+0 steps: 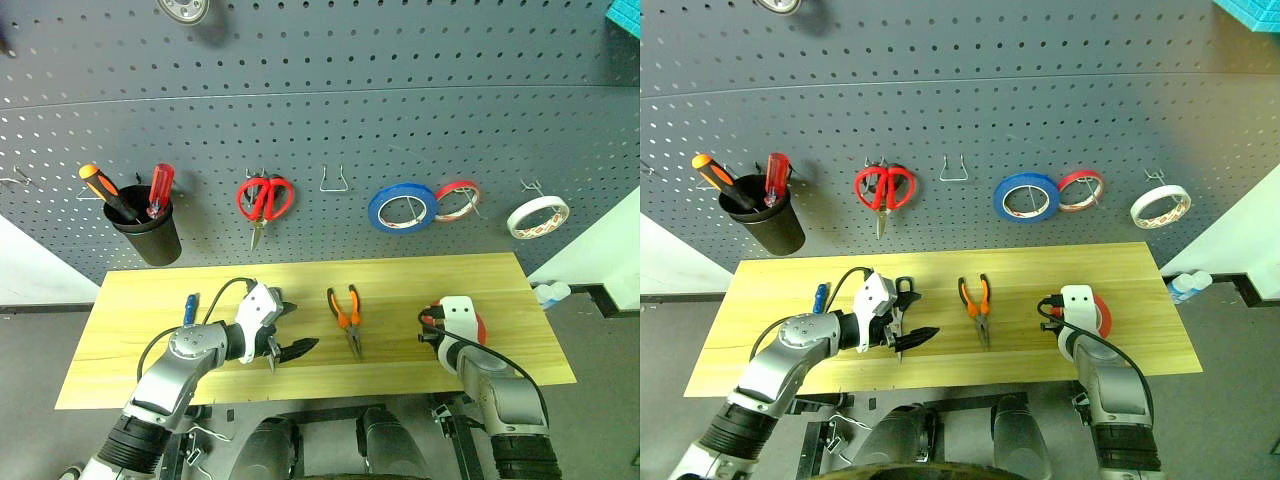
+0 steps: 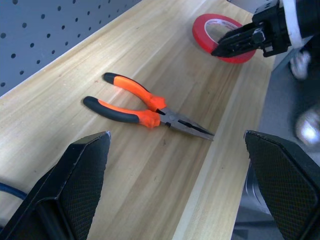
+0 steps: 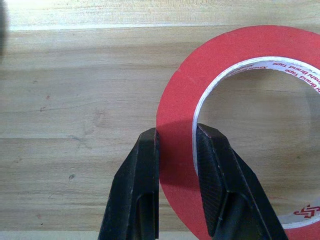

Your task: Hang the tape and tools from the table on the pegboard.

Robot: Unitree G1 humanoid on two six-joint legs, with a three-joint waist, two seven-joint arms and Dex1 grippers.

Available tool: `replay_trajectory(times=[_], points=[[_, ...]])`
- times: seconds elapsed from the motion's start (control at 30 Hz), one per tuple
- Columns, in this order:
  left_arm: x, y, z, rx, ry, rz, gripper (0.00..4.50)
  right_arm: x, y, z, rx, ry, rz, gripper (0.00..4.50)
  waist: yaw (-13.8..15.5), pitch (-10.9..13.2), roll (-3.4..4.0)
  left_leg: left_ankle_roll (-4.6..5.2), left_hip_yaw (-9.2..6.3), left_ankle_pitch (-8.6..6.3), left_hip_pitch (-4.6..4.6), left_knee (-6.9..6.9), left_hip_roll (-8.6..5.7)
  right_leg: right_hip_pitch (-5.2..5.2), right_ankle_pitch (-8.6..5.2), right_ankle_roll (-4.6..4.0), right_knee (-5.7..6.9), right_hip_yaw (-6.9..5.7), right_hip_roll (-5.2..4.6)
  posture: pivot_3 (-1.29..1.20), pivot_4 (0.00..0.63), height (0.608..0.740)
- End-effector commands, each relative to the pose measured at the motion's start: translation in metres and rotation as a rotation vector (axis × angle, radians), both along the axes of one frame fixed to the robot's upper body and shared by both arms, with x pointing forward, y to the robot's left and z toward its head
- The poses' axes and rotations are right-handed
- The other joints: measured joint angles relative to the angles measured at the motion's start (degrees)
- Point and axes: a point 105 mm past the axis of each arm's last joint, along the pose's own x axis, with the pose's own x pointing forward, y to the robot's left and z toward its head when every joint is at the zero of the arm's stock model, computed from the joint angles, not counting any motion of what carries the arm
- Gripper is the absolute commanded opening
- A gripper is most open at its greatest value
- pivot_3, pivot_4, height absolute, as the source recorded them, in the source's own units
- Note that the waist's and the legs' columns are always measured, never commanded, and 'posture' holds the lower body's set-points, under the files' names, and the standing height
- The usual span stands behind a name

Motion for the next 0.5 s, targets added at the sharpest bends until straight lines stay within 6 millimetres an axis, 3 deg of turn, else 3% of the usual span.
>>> replay_trajectory(times=[0.03, 0.4, 0.5], points=[[0.002, -0.004, 0.008, -0.017, -0.04, -0.018, 4.5, 0.002, 0.004, 0.012, 0.006, -0.047, 0.008, 0.68, 0.0, 0.0, 0.0, 0.0, 0.0, 0.0, 0.0, 0.0, 0.0, 0.0, 0.0, 0.0, 0.0, 0.0, 0.0, -0.02, 0.115, 0.724], [0.005, -0.004, 0.009, -0.018, -0.049, -0.018, 4.5, -0.002, 0.001, 0.02, -0.008, -0.077, -0.002, 0.68, 0.0, 0.0, 0.03, -0.01, 0.0, 0.0, -0.01, 0.0, 0.0, -0.02, 0.0, 0.0, 0.01, 0.0, 0.01, -0.02, 0.104, 0.724], [0.007, -0.003, 0.012, -0.023, -0.057, -0.016, 4.5, -0.015, 0.0, 0.028, -0.01, -0.118, -0.017, 0.68, 0.2, -0.1, 0.05, -0.01, 0.0, 0.01, -0.01, 0.01, -0.01, -0.02, 0.0, 0.0, 0.02, 0.0, 0.0, -0.02, 0.098, 0.724]])
